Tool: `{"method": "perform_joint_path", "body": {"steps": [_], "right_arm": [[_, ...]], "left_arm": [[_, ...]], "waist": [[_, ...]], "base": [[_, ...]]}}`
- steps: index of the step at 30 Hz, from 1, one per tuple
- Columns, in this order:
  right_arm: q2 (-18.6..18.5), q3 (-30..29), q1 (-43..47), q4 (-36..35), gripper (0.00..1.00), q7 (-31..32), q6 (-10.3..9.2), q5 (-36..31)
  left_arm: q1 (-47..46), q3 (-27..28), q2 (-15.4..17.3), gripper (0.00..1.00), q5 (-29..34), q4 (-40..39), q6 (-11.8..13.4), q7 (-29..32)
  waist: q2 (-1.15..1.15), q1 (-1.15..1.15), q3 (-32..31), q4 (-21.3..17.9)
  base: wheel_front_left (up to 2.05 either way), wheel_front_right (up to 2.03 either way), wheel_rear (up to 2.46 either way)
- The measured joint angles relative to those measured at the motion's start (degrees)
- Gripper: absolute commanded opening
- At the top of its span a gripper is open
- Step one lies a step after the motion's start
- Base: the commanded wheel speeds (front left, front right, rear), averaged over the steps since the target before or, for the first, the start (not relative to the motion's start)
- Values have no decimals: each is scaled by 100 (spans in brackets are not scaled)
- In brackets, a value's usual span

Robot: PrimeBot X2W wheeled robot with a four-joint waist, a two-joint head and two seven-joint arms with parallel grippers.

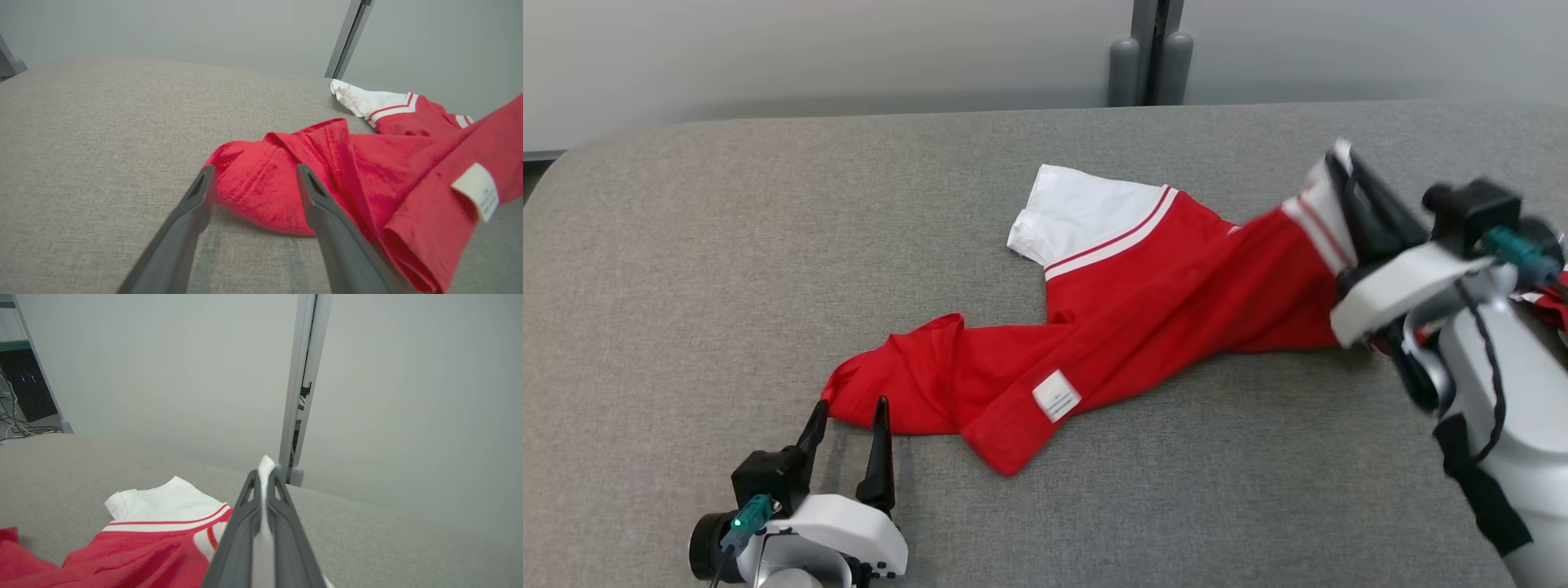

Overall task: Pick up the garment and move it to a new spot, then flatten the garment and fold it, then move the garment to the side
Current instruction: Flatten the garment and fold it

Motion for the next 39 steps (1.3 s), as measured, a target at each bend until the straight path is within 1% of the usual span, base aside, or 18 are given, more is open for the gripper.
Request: {"method": "perform_joint_path", "body": {"steps": [4, 7, 9, 10, 14, 15, 16, 17, 18, 19, 22, 25, 27, 30, 33, 36, 39], "right_arm": [[65, -471, -278, -635, 0, 0, 0, -466], [175, -733, -110, -1179, 0, -7, 0, -739], [214, -813, 266, -1523, 0, -7, 0, -844], [232, -932, 765, -1779, 0, -7, 0, -899], [336, -1263, 1902, -2069, 0, -7, 0, -942], [368, -1362, 2171, -2025, 3, -7, 0, -942], [412, -1474, 2434, -1967, 12, -5, 0, -940], [449, -1575, 2638, -1861, 45, -5, 0, -946], [499, -1652, 2803, -1714, 98, -5, 0, -957], [569, -1719, 2939, -1580, 100, -4, 0, -949], [714, -2016, 3087, -1301, 100, -4, 0, -960], [777, -2205, 3043, -1283, 100, -5, -1, -1021], [798, -2201, 2919, -1314, 100, -7, -1, -1056], [793, -1958, 2623, -1291, 100, -7, -1, -1074], [742, -1527, 2291, -1134, 100, -7, 0, -1112], [672, -1102, 2024, -700, 100, -8, 0, -1136], [630, -823, 1735, -130, 100, -4, 0, -1203]], "left_arm": [[-54, -18, -1, 100, -1, 13, 1, 0], [-52, -13, -1, 100, -1, 8, 14, 0], [-42, 16, 0, 100, -1, 4, 33, 0], [-4, 36, 0, 100, 0, 7, 33, 0], [37, 93, 0, 100, 46, 18, 20, 0], [36, 107, 0, 100, 53, 23, 11, 0], [33, 121, 1, 100, 68, 35, -1, 0], [28, 123, 0, 100, 100, 37, -3, 0], [18, 130, -3, 100, 116, 42, -4, 0], [8, 137, -3, 100, 122, 48, -4, 0], [-26, 162, -2, 100, 147, 89, -10, 0], [-57, 176, -2, 100, 156, 94, -11, 0], [-55, 176, -2, 100, 156, 97, -26, 0], [-54, 179, -2, 100, 156, 98, -26, 0], [-50, 168, -1, 100, 154, 112, -26, 0], [-47, 133, 0, 100, 131, 122, -24, 0], [-42, 67, -4, 100, 93, 127, -18, 0]], "waist": [[0, 0, 18, 99], [0, 0, 9, 118], [0, 0, 11, 93], [0, 0, 16, 42], [0, 0, 36, -109], [0, 0, 44, -152], [0, 0, 52, -196], [0, 0, 61, -238], [0, 0, 67, -279], [0, 0, 69, -319], [0, 0, 57, -418], [0, 0, 15, -470], [0, 0, -17, -486], [0, 0, -63, -488], [0, 0, -87, -461], [0, 0, -93, -407], [0, 0, -95, -336]], "base": [[0, 0, 0], [0, 0, 0], [0, 0, 0], [0, 0, 0], [0, 0, 0], [0, 0, 0], [0, 0, 0], [0, 0, 0], [0, 0, 0], [0, 0, 0], [0, 0, 0], [0, 0, 0], [0, 0, 0], [0, 0, 0], [0, 0, 0], [0, 0, 0], [0, 0, 0]]}}
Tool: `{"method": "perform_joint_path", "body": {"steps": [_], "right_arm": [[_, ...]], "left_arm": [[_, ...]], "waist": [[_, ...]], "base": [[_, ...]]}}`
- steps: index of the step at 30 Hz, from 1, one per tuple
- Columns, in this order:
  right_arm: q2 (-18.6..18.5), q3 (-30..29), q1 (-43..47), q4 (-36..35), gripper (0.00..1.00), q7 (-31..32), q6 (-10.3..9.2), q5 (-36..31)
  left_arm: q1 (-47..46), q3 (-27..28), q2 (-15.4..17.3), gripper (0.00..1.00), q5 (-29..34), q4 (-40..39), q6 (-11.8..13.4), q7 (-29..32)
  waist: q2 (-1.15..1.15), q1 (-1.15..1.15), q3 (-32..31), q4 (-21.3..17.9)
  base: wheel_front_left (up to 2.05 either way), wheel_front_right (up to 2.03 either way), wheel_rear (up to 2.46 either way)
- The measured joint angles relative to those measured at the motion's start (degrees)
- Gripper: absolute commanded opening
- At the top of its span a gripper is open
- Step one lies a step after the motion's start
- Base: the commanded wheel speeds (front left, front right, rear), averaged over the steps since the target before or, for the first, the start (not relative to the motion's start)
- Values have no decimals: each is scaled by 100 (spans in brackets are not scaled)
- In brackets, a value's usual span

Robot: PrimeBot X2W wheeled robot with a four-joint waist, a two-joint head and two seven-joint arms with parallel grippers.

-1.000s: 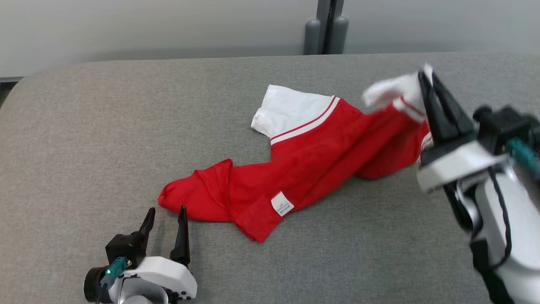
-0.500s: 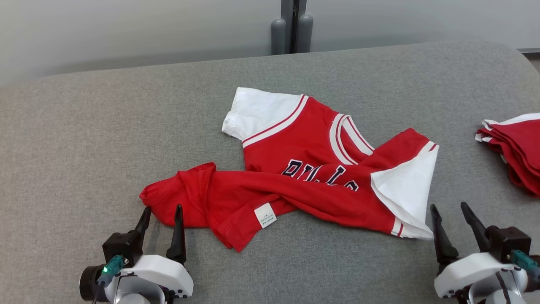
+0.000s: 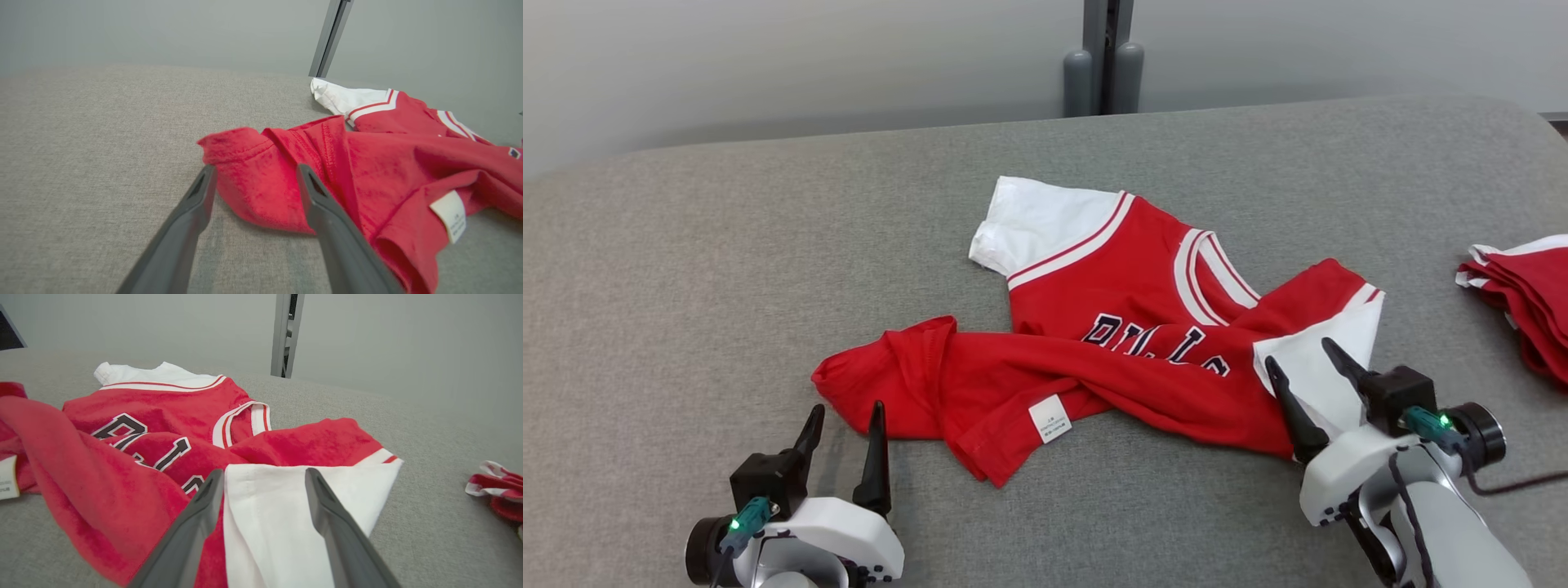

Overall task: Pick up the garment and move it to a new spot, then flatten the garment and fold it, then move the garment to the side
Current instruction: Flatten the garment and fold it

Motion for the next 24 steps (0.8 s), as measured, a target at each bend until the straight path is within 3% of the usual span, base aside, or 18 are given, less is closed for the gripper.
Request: {"method": "perform_joint_path", "body": {"steps": [9, 10, 11, 12, 14, 22, 23, 24], "right_arm": [[64, 319, -649, 1185, 100, 14, 0, -370], [71, 294, -697, 1269, 94, 13, 0, -428], [78, 268, -733, 1330, 84, 13, 0, -491], [91, 242, -759, 1393, 42, 12, 0, -533], [126, 164, -785, 1447, 0, 8, 0, -567], [207, -553, -521, 633, 0, -1, 0, -270], [198, -610, -414, 536, 7, -1, 0, -255], [209, -679, -314, 464, 2, -1, 0, -179]], "left_arm": [[20, -56, 3, 100, -52, -7, 25, 0], [21, -62, 2, 100, -52, -9, 26, 0], [22, -63, 3, 100, -55, -11, 38, 0], [23, -64, 4, 100, -59, -13, 43, 0], [24, -70, 2, 100, -59, -24, 52, 0], [91, 3, 5, 100, -46, -48, 58, 0], [92, 13, 4, 100, -41, -49, 57, 0], [96, 31, 2, 100, -41, -48, 56, 0]], "waist": [[0, 0, 89, 214], [0, 0, 99, 231], [0, 0, 109, 245], [0, 0, 118, 257], [0, 0, 131, 273], [0, 0, 39, 121], [0, 0, 18, 82], [0, 0, -2, 39]], "base": [[0, 0, 0], [0, 0, 0], [0, 0, 0], [0, 0, 0], [0, 0, 0], [0, 0, 0], [0, 0, 0], [0, 0, 0]]}}
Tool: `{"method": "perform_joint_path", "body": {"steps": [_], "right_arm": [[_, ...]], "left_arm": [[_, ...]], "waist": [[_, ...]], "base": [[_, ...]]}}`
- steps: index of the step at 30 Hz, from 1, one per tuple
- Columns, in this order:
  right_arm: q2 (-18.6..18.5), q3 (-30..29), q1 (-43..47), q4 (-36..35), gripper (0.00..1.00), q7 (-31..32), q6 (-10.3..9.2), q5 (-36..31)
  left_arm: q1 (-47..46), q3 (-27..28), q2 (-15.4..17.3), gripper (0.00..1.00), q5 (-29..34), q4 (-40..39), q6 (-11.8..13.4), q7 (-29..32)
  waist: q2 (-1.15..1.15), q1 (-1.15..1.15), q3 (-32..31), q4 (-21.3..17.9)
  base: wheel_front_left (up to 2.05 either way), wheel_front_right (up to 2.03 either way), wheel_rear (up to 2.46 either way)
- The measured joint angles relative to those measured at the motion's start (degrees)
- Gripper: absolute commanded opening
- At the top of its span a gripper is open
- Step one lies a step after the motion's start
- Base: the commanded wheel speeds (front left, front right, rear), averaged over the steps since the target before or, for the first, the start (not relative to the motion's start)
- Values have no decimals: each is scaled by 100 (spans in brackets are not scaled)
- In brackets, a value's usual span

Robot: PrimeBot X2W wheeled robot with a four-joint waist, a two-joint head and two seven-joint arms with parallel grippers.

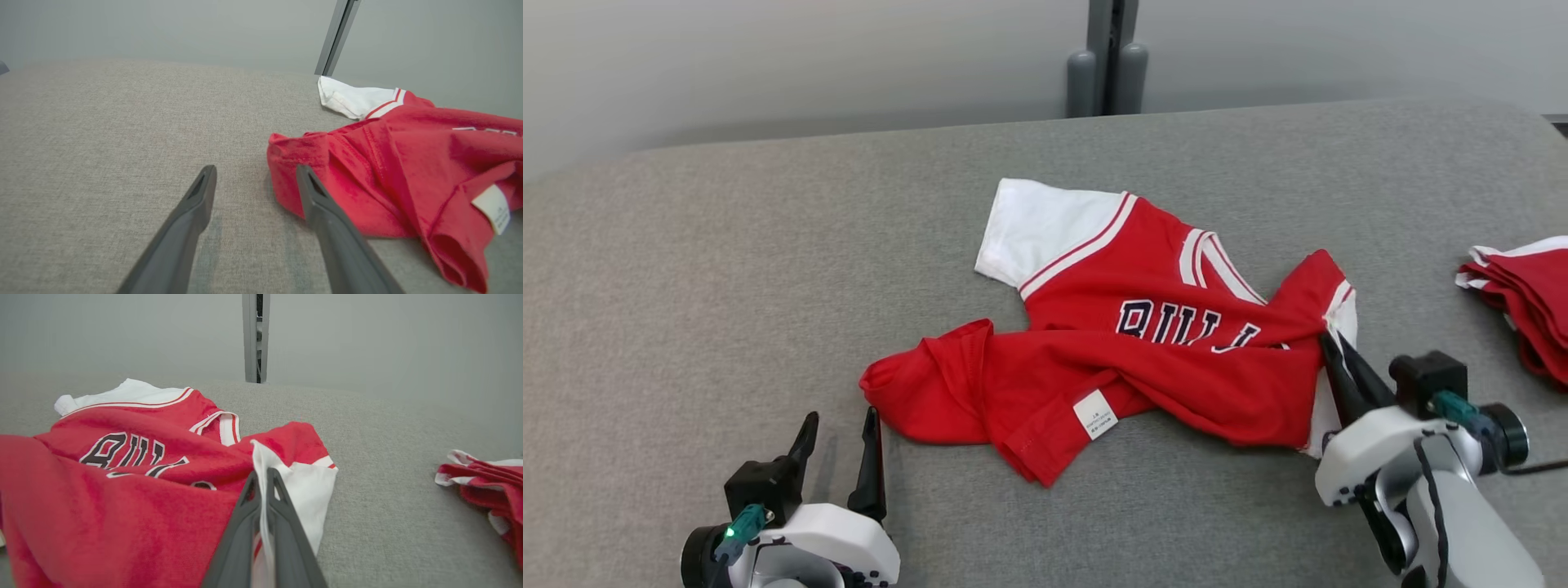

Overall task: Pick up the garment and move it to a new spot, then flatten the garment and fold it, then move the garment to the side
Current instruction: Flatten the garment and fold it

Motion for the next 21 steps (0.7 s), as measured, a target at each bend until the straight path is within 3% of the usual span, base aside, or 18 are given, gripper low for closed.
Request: {"method": "perform_joint_path", "body": {"steps": [1, 3, 4, 6, 8, 9, 10, 11, 12, 13, 14, 15, 21], "right_arm": [[4, -24, 96, -69, 0, -1, 0, 58], [7, -82, 269, -115, 15, -1, 0, 88], [0, -147, 343, -107, 25, -1, 0, 112], [-41, -255, 446, -90, 64, -1, 0, 111], [-33, -385, 482, -74, 64, -1, -1, 104], [-16, -442, 502, -66, 84, -1, 0, 100], [-12, -481, 520, -54, 82, -1, 0, 66], [-5, -548, 531, -22, 58, -1, 0, 49], [1, -641, 537, 10, 58, 0, 0, 48], [11, -776, 540, 14, 69, -1, 0, 45], [-9, -937, 540, 9, 91, -1, 0, -25], [-19, -1145, 543, -34, 100, -1, 0, -60], [51, -1652, 647, -602, 100, 0, -1, -325]], "left_arm": [[2, 16, 2, 100, 4, 2, -16, 0], [4, 29, 1, 100, 37, 4, -25, 0], [4, 29, 1, 100, 37, 8, -36, 0], [4, 34, -1, 100, 42, 12, -40, 0], [3, 42, -1, 100, 44, 15, -47, 0], [3, 46, 0, 100, 45, 18, -48, 0], [2, 49, 0, 100, 46, 20, -49, 0], [2, 56, -1, 100, 48, 24, -60, 0], [2, 62, 0, 100, 56, 27, -64, 0], [1, 63, 0, 100, 66, 32, -66, 0], [1, 64, 0, 100, 71, 40, -67, 0], [2, 66, 0, 100, 74, 45, -67, 0], [6, 108, 0, 100, 111, -19, -48, 0]], "waist": [[0, 0, -20, -44], [0, 0, -53, -133], [0, 0, -65, -172], [0, 0, -77, -237], [0, 0, -74, -278], [0, 0, -70, -292], [0, 0, -64, -300], [0, 0, -59, -306], [0, 0, -53, -312], [0, 0, -51, -315], [0, 0, -55, -314], [0, 0, -61, -310], [0, 0, -130, -276]], "base": [[0, 0, 0], [0, 0, 0], [0, 0, 0], [0, 0, 0], [0, 0, 0], [0, 0, 0], [0, 0, 0], [0, 0, 0], [0, 0, 0], [0, 0, 0], [0, 0, 0], [0, 0, 0], [0, 0, 0]]}}
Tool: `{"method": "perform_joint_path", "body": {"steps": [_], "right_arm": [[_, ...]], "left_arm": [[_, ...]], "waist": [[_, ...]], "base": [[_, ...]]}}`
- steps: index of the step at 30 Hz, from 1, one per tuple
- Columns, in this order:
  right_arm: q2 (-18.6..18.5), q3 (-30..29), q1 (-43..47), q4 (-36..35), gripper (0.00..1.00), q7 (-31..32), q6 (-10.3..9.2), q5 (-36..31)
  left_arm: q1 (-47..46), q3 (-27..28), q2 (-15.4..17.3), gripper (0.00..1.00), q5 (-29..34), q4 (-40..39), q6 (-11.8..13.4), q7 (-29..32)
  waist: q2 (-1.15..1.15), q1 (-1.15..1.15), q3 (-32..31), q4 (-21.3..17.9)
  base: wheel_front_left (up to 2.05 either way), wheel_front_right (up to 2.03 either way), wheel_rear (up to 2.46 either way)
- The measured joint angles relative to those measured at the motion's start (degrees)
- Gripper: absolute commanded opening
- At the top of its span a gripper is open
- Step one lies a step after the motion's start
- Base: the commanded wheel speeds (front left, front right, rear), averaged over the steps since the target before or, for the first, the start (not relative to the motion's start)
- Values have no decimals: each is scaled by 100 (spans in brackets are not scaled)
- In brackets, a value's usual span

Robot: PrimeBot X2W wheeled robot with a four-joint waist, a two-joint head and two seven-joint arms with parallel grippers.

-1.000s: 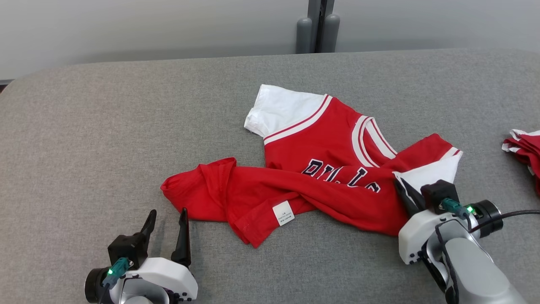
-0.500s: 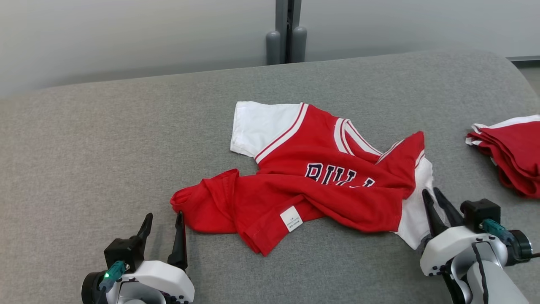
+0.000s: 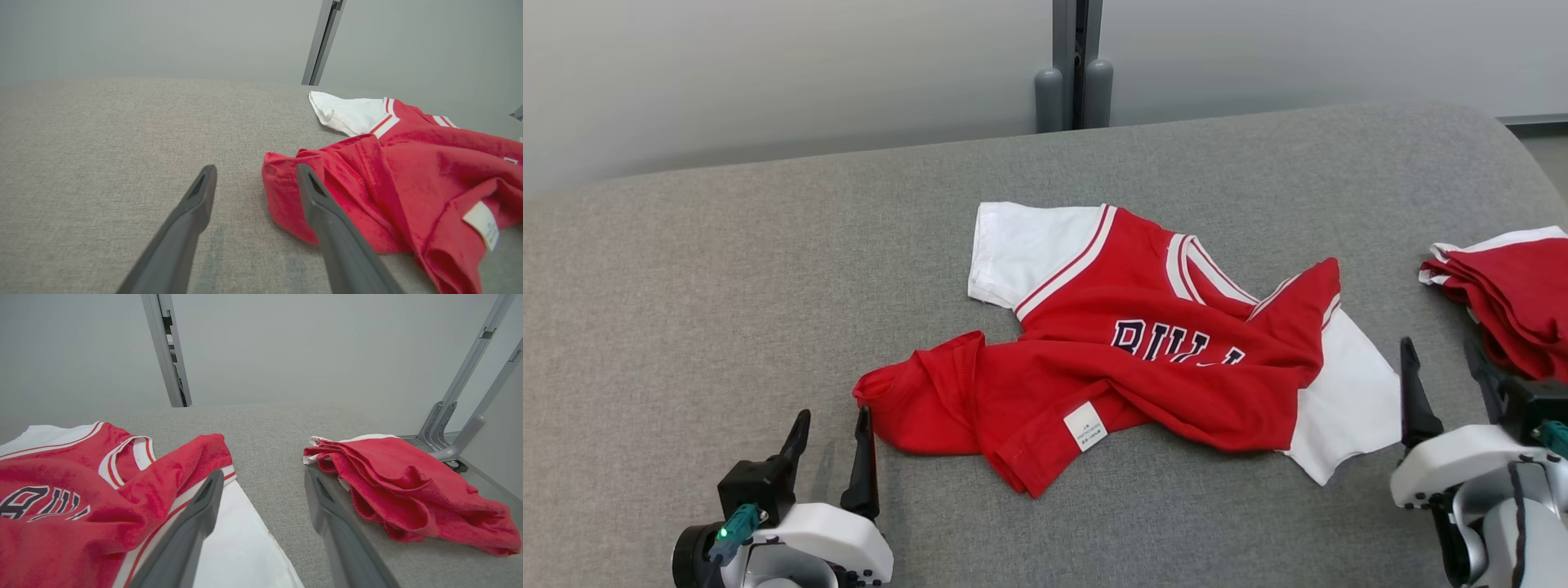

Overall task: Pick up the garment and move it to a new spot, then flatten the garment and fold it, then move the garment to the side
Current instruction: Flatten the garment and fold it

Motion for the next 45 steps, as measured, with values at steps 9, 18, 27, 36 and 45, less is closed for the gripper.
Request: {"method": "perform_joint_path", "body": {"steps": [9, 18, 27, 36, 45], "right_arm": [[154, 701, 308, -1144, 100, -1, 0, -18], [221, 867, 1008, -1272, 100, -1, 1, -69], [250, 831, 1173, -1255, 100, -1, 0, -66], [255, 814, 1067, -1227, 100, -1, 1, -25], [257, 843, 1053, -1180, 100, -1, 1, -33]], "left_arm": [[131, 151, 2, 100, 229, -210, 43, 0], [615, 129, 0, 100, 286, -365, 94, 0], [820, 100, 2, 100, 278, -482, 143, 0], [804, 20, 1, 100, 282, -526, 209, 0], [655, -338, 4, 100, 77, -474, -7, 0]], "waist": [[0, 0, -247, 25], [0, 0, -638, 100], [0, 0, -686, 156], [0, 0, -615, 218], [0, 0, -538, 213]], "base": [[0, 0, 0], [0, 0, 0], [0, 0, 0], [0, 0, 0], [0, 0, 0]]}}
